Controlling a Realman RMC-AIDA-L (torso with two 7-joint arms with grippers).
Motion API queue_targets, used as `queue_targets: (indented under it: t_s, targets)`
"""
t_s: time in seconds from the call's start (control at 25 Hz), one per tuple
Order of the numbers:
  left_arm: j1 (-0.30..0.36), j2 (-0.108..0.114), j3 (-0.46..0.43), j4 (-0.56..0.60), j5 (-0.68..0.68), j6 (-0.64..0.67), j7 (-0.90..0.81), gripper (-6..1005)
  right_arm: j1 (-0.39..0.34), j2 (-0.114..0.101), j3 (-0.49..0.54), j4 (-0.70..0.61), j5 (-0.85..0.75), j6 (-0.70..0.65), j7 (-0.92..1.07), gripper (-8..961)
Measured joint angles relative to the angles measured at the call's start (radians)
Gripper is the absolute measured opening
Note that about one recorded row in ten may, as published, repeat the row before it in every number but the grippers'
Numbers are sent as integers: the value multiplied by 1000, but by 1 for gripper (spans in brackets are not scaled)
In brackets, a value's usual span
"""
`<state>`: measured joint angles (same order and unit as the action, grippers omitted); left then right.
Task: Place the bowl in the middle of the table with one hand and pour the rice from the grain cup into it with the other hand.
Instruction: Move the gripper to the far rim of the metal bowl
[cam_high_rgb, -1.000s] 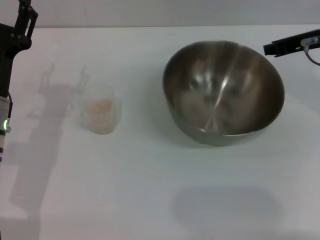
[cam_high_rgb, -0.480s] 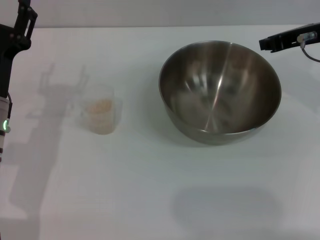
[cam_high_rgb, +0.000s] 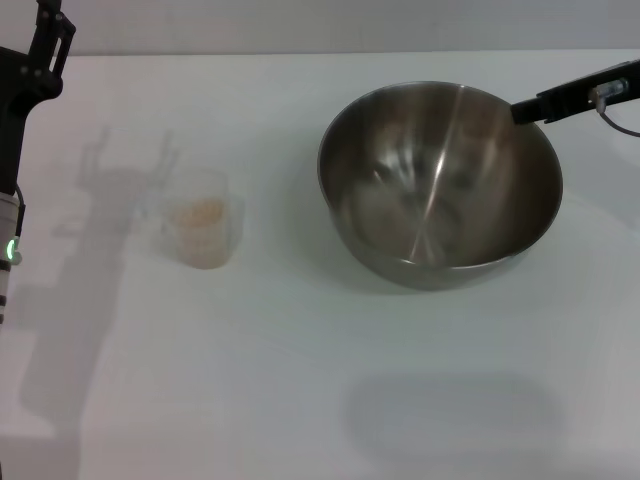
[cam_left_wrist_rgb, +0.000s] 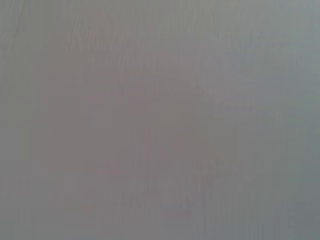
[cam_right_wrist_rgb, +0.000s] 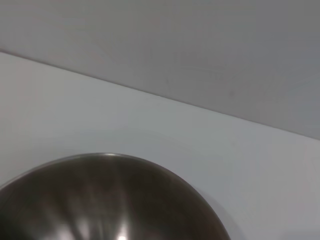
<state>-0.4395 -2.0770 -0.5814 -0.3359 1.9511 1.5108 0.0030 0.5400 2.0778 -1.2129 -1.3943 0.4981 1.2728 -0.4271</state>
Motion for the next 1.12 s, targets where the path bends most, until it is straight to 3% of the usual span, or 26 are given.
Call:
queue_targets:
  t_s: [0.2,0.48,0.8,1.12]
  targets:
    - [2,0,0,0,0,1,0,806,5,0,-8,18,-23,-1,8,413]
    - [8,0,5,0,0,3,0,806,38,-1,-20,138,-26,-23,-1,606]
    - [14,1,13,0,0,7,0,805,39,0,-53,166,-23,-28,6,587]
    - [15,1,17,0,0,8,0,805,37,-3,-56,177,-25,-24,1,434]
